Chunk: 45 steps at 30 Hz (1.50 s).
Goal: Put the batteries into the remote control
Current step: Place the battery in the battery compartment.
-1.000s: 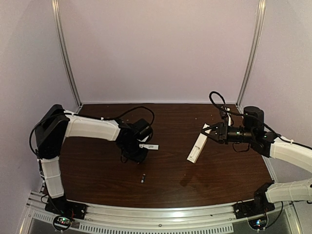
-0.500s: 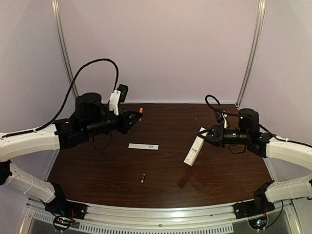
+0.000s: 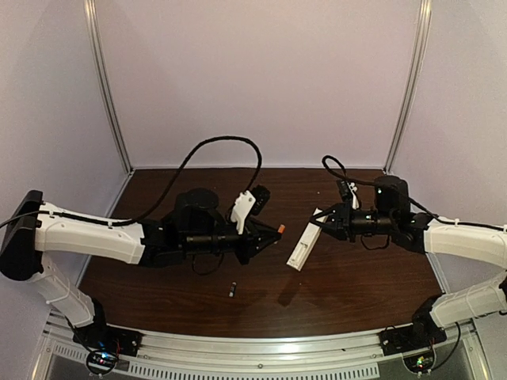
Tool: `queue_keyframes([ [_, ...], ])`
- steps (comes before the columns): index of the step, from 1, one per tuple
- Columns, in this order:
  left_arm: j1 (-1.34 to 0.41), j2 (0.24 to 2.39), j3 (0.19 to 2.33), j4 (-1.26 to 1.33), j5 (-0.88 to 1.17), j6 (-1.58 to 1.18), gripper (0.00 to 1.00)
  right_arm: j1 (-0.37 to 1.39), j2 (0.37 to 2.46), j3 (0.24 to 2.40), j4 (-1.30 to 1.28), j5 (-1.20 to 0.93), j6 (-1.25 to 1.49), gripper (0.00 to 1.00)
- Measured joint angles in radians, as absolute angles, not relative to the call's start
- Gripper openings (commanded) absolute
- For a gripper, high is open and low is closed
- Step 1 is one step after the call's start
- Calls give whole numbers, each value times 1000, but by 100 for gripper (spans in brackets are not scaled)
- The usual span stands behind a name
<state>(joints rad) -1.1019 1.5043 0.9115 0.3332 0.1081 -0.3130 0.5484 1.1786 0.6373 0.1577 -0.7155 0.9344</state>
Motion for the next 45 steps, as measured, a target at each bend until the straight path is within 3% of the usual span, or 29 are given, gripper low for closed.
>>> queue_keyframes([
  [21, -1163, 1668, 1014, 373, 36, -313, 0, 572, 1194, 664, 175, -681, 975, 0],
  [45, -1181, 1700, 1027, 361, -21, -338, 0, 572, 1196, 671, 155, -658, 973, 0],
])
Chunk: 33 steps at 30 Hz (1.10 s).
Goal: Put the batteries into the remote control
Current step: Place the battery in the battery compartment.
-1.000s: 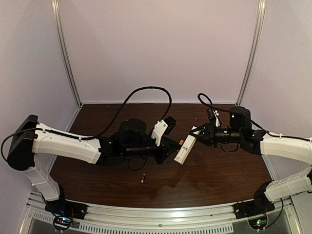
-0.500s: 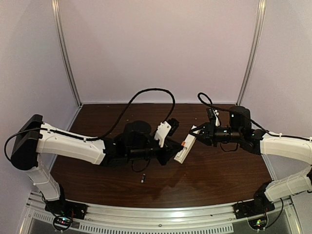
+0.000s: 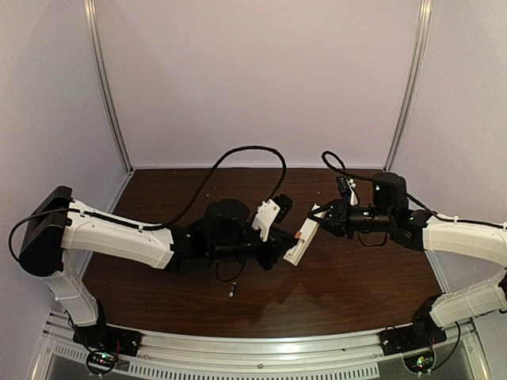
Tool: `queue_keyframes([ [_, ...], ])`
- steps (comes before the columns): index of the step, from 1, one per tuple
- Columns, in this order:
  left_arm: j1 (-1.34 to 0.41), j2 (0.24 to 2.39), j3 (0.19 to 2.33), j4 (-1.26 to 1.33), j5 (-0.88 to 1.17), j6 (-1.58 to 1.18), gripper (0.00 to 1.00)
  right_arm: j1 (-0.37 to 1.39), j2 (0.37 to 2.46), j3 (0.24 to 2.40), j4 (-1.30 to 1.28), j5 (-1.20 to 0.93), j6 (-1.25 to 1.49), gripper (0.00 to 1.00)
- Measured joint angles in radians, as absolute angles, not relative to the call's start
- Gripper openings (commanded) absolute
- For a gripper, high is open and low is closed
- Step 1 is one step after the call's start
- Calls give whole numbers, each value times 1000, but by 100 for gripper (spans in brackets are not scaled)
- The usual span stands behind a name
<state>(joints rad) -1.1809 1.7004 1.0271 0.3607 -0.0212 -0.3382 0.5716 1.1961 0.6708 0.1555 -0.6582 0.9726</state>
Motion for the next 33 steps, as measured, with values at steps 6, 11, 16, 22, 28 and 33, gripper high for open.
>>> queue_keyframes([
  [6, -1197, 1711, 1042, 335, -30, -339, 0, 572, 1196, 677, 151, -653, 973, 0],
  [11, -1200, 1712, 1042, 324, -62, -351, 0, 570, 1195, 678, 151, -643, 973, 0],
  [16, -1205, 1712, 1042, 312, -96, -361, 3, 565, 1193, 680, 143, -635, 968, 0],
  [22, -1208, 1712, 1042, 308, -113, -374, 9, 564, 1191, 682, 138, -629, 968, 0],
  [28, -1208, 1712, 1049, 295, -115, -380, 12, 564, 1191, 683, 136, -628, 967, 0],
  [33, -1208, 1718, 1063, 280, -117, -381, 13, 563, 1191, 688, 130, -629, 966, 0],
])
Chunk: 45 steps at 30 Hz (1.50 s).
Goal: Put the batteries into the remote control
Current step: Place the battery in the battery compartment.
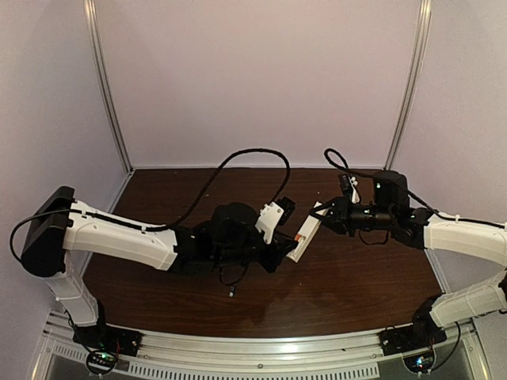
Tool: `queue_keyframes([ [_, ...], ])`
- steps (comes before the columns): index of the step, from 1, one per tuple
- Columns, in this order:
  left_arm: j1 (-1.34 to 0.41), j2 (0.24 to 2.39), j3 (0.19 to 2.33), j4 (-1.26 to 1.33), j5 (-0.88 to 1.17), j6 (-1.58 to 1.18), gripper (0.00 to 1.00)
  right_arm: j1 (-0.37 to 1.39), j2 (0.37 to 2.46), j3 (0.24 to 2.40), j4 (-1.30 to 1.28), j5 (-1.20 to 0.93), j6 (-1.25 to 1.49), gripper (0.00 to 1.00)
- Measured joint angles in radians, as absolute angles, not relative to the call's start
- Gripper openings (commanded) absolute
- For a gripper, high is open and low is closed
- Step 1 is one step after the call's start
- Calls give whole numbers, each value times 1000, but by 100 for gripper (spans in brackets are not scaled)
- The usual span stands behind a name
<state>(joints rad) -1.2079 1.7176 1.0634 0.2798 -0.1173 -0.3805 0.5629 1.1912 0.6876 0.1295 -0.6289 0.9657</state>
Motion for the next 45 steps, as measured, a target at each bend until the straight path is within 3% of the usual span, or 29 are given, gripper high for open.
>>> queue_keyframes([
  [10, -1208, 1750, 1111, 241, -135, -380, 14, 551, 1191, 688, 121, -622, 964, 0],
  [16, -1208, 1766, 1137, 208, -158, -382, 23, 550, 1191, 688, 115, -616, 961, 0],
  [24, -1208, 1779, 1142, 207, -162, -397, 26, 552, 1191, 688, 122, -619, 953, 0],
  [33, -1208, 1779, 1142, 170, -164, -412, 49, 552, 1191, 688, 102, -624, 935, 0],
  [45, -1190, 1710, 1112, 158, -96, -408, 55, 552, 1191, 688, 98, -654, 912, 0],
])
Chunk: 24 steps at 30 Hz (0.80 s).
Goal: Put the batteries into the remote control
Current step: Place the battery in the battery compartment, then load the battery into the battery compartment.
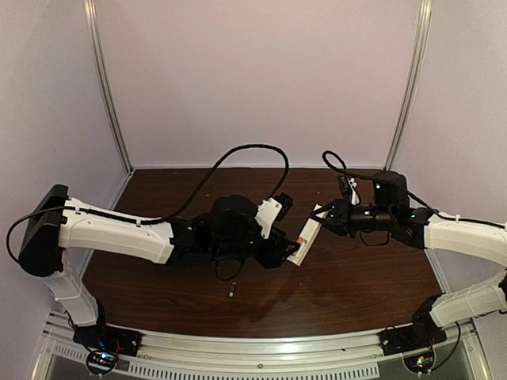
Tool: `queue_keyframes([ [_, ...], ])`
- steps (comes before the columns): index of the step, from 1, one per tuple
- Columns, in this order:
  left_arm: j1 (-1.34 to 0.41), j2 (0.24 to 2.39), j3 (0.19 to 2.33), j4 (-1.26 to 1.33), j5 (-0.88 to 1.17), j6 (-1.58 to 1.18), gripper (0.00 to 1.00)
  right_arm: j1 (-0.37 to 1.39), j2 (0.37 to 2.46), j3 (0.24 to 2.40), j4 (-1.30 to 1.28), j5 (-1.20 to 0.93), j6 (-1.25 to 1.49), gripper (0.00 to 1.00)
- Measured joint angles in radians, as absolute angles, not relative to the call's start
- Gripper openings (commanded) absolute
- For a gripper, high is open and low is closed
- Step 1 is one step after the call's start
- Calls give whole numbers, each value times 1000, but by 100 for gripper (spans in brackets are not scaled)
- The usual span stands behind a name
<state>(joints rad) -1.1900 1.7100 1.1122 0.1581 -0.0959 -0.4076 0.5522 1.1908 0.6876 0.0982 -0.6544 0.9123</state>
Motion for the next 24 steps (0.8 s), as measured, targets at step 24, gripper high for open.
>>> queue_keyframes([
  [24, -1185, 1476, 1029, 26, 216, 323, 32, 580, 1238, 725, 120, -889, 831, 0],
])
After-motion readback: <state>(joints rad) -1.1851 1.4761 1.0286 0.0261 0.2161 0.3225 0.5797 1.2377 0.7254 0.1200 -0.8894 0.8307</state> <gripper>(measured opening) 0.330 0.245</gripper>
